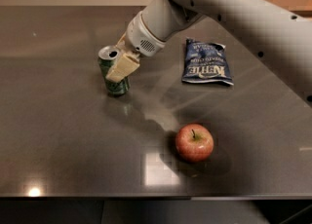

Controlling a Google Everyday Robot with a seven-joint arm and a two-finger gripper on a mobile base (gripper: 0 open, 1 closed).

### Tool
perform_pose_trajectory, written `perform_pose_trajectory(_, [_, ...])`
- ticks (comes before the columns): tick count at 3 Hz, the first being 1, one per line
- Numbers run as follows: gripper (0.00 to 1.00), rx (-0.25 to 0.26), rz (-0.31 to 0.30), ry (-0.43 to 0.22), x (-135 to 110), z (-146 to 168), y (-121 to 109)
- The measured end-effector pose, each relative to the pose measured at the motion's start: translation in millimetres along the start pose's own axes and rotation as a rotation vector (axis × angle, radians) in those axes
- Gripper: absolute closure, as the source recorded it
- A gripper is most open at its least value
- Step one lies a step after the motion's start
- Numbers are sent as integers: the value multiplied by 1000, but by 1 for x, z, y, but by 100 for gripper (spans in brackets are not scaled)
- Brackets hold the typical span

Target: Knock green can over

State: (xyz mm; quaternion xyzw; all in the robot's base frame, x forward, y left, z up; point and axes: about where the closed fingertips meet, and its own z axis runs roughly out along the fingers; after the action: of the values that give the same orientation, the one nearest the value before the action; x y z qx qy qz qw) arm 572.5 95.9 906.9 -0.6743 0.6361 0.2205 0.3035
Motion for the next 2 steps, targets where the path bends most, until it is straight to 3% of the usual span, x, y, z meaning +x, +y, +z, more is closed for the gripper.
perform_pose_trajectory(1, [100,50,-17,143,-9,-22,-4])
perform_pose_trajectory(2, [100,90,-25,341,-6,-45,-12])
